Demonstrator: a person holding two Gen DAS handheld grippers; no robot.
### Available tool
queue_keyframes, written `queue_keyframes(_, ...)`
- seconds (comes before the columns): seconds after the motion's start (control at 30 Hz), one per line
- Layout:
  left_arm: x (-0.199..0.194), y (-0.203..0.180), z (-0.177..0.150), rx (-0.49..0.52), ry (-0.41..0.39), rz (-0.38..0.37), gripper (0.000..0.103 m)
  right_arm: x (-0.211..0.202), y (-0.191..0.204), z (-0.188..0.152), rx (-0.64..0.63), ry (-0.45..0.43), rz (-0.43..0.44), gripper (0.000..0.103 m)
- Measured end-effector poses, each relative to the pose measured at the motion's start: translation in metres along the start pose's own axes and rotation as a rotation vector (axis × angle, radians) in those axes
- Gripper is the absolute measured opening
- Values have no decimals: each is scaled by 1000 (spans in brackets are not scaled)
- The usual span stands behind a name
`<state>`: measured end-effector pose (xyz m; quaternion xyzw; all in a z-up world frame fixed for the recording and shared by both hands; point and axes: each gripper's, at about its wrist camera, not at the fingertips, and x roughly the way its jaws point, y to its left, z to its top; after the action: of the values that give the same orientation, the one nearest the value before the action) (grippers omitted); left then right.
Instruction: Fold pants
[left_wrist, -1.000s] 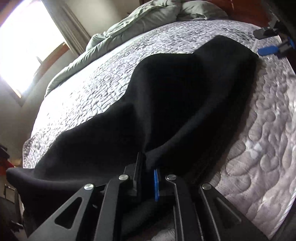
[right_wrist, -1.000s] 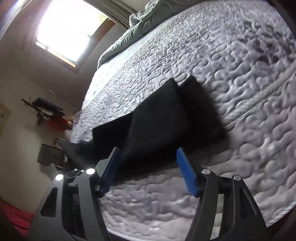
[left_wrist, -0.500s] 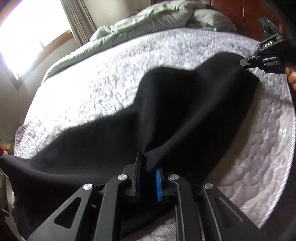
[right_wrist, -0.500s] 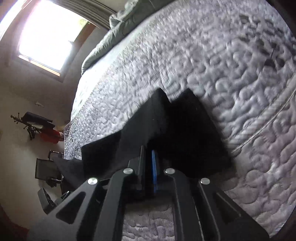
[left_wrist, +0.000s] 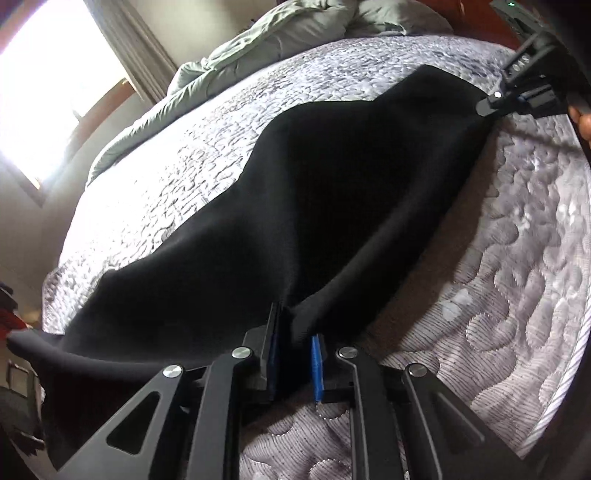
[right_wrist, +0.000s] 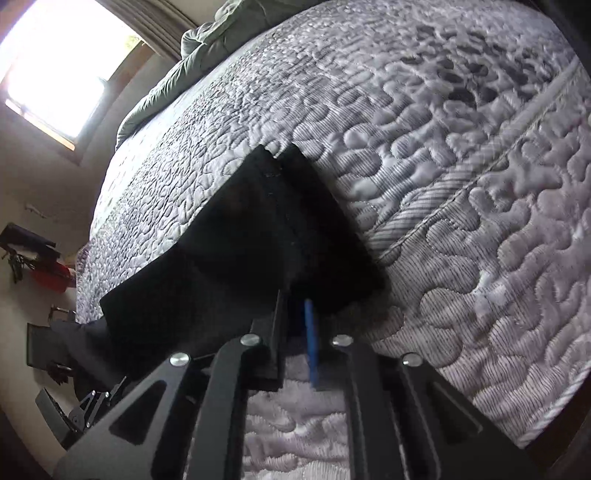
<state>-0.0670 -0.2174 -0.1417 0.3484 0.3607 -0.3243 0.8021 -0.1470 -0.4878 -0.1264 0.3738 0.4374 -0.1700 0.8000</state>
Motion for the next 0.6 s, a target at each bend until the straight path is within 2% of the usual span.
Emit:
queue_keyframes(0.07,0,3,1,-19,3,-16,14,-14,15,-1,-33,-32,-100,30)
queue_keyframes(0.13,0,3,0,-35,2,-26,14,-30,32,-6,-58,-77,-151,31)
queue_keyframes(0.2,-2,5,-2,-50,-2,-34,14,-41,48,-9,-88,-108,-143,31)
queue_keyframes(0.23,-1,9,0,-57,-3,-38,14,-43,62,-11,-117,-112,-109,32)
queue_keyframes(0.3,0,13,0,-82,-7,-54,14,-28,95,-17,-191,-43,3,39)
queue_keyframes(0.4,1,20,1,-113,-9,-73,15,13,133,-34,-257,77,68,38)
queue_keyframes(0.47,0,27,0,-145,-12,-93,15,45,142,-44,-247,159,69,38)
queue_keyframes(0.53,-2,36,-1,-173,-11,-118,20,68,141,-54,-244,209,31,39)
queue_keyframes(0.6,-11,48,-4,-212,2,-156,32,68,141,-62,-262,180,14,39)
